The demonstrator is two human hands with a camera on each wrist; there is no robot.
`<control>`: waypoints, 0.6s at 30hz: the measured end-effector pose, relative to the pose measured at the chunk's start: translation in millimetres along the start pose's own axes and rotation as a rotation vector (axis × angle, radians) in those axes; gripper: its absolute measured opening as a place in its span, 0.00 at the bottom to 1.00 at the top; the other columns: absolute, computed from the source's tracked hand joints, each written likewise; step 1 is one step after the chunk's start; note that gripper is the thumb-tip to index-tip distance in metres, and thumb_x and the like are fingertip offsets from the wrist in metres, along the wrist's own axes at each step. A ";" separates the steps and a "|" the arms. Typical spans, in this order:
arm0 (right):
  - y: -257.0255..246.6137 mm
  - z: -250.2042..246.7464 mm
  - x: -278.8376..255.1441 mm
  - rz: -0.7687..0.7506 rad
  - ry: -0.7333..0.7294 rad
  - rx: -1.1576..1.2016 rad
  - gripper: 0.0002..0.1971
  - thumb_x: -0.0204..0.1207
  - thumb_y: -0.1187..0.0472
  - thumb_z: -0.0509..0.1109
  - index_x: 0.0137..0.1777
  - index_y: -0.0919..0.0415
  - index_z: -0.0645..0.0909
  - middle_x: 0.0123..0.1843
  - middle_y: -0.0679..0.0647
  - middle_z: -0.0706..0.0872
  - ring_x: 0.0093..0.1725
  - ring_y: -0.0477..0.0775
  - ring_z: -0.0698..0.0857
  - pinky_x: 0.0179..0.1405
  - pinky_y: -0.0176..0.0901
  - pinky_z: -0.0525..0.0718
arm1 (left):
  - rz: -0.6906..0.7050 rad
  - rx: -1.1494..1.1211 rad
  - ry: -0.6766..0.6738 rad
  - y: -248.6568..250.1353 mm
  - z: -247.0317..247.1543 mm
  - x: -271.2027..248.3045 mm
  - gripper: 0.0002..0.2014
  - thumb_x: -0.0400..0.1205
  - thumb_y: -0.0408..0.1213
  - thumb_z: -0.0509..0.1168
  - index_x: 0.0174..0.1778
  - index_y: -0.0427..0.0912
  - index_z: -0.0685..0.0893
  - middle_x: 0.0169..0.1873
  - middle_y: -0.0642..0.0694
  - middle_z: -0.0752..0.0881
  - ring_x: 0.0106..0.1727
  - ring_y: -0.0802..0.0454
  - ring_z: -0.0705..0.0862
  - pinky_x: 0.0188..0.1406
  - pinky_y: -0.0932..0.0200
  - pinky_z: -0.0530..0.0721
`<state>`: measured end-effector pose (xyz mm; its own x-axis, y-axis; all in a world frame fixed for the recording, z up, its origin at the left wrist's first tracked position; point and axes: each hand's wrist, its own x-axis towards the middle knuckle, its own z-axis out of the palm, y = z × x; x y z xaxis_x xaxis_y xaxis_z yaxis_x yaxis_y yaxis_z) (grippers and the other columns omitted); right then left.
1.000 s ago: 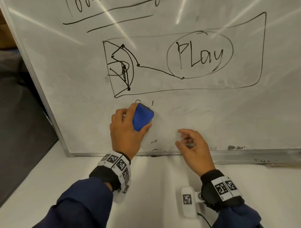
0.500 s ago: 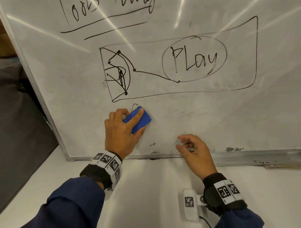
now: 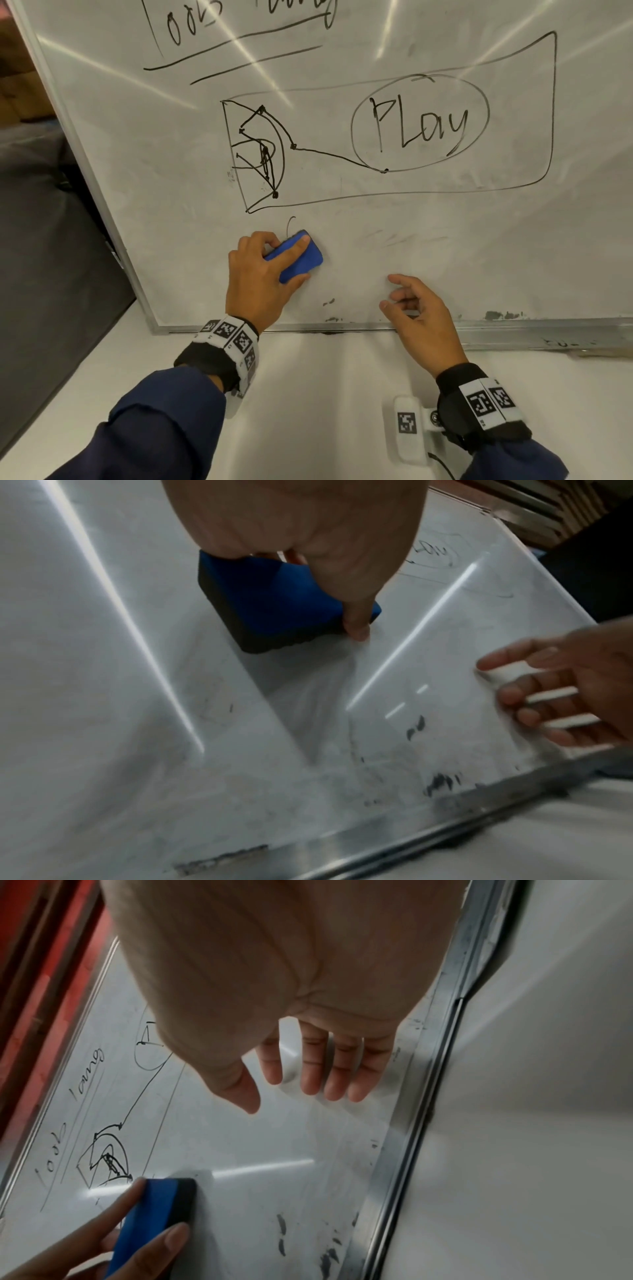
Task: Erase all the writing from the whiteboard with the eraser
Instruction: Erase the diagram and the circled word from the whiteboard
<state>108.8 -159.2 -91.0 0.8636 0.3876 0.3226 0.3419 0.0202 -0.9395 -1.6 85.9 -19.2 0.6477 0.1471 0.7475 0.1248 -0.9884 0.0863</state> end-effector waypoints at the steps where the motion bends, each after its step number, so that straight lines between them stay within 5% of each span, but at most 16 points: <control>1: -0.3 -0.1 0.1 0.003 0.001 0.004 0.19 0.78 0.61 0.77 0.65 0.42 0.83 0.52 0.51 0.85 0.50 0.44 0.85 0.52 0.36 0.83 | -0.020 0.012 0.016 -3.0 -3.1 1.3 0.31 0.72 0.48 0.80 0.73 0.57 0.81 0.59 0.42 0.77 0.55 0.43 0.74 0.54 0.43 0.78; 10: -2.2 0.9 0.6 0.021 0.002 -0.001 0.19 0.78 0.60 0.77 0.66 0.42 0.82 0.53 0.52 0.85 0.47 0.41 0.85 0.49 0.34 0.83 | 0.109 0.072 -0.019 11.1 4.8 5.4 0.30 0.73 0.49 0.79 0.73 0.58 0.82 0.60 0.41 0.77 0.56 0.43 0.74 0.51 0.41 0.76; 18: -3.2 0.0 1.4 0.023 -0.003 -0.010 0.19 0.78 0.59 0.76 0.66 0.41 0.81 0.52 0.51 0.84 0.47 0.42 0.85 0.52 0.39 0.84 | -0.069 0.089 0.059 -7.9 -12.8 4.4 0.30 0.74 0.48 0.78 0.74 0.58 0.80 0.62 0.40 0.75 0.57 0.41 0.73 0.52 0.42 0.74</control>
<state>108.9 -158.8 -87.5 0.8699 0.3909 0.3006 0.3256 0.0025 -0.9455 -9.4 93.9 -8.2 0.5902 0.2094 0.7796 0.2358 -0.9684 0.0816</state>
